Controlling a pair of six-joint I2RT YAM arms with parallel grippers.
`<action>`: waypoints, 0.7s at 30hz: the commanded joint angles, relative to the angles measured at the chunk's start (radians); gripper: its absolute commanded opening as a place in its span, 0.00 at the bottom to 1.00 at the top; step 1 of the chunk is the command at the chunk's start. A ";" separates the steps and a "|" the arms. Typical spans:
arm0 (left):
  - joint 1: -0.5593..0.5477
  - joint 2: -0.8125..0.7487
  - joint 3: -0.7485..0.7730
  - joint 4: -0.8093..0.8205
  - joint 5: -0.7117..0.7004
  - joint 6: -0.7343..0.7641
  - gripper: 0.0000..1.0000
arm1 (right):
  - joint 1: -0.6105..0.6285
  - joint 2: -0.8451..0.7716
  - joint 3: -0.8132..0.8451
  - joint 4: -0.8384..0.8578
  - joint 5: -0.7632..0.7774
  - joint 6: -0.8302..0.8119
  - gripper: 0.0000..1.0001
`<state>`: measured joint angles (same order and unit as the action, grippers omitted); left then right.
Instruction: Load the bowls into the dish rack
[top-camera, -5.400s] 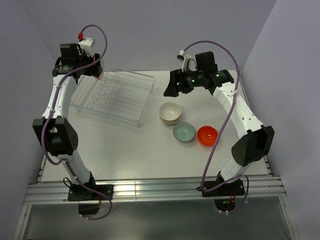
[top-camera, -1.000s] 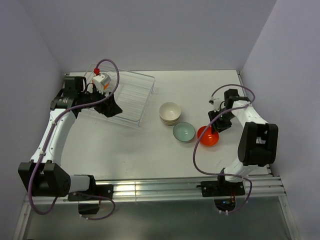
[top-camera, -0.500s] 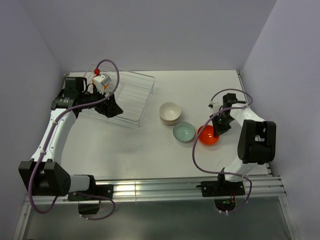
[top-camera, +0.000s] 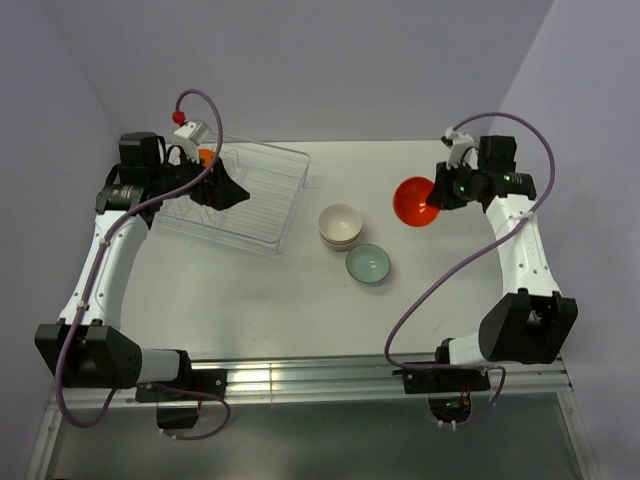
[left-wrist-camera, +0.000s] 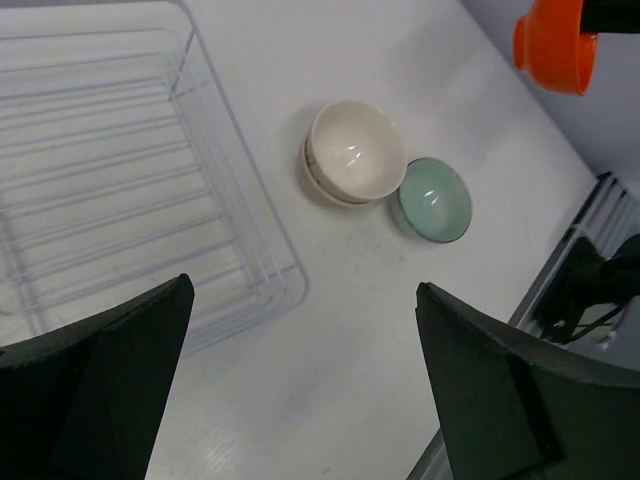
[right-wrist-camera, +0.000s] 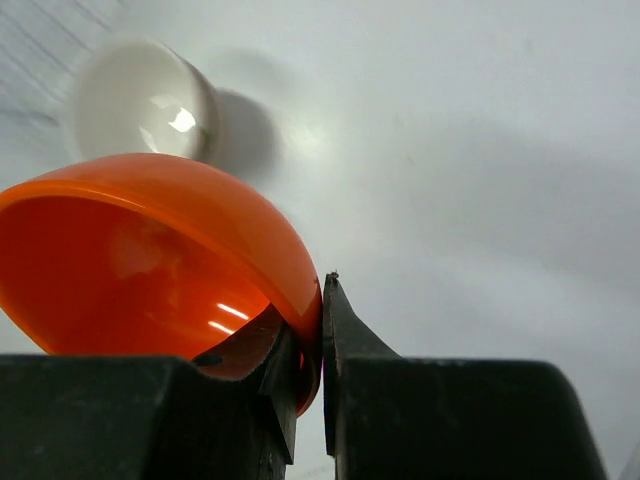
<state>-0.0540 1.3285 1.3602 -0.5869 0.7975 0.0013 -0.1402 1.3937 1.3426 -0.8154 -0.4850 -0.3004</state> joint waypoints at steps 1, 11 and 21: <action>-0.009 -0.018 0.024 0.136 0.090 -0.180 0.99 | 0.069 -0.001 0.125 0.062 -0.164 0.162 0.00; -0.096 -0.015 -0.059 0.355 0.163 -0.523 1.00 | 0.364 0.094 0.244 0.153 -0.164 0.299 0.00; -0.263 0.032 -0.119 0.478 0.129 -0.639 0.99 | 0.527 0.120 0.216 0.162 -0.122 0.323 0.00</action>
<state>-0.3023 1.3445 1.2449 -0.2188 0.9192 -0.5545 0.3573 1.5326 1.5421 -0.7094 -0.6060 -0.0013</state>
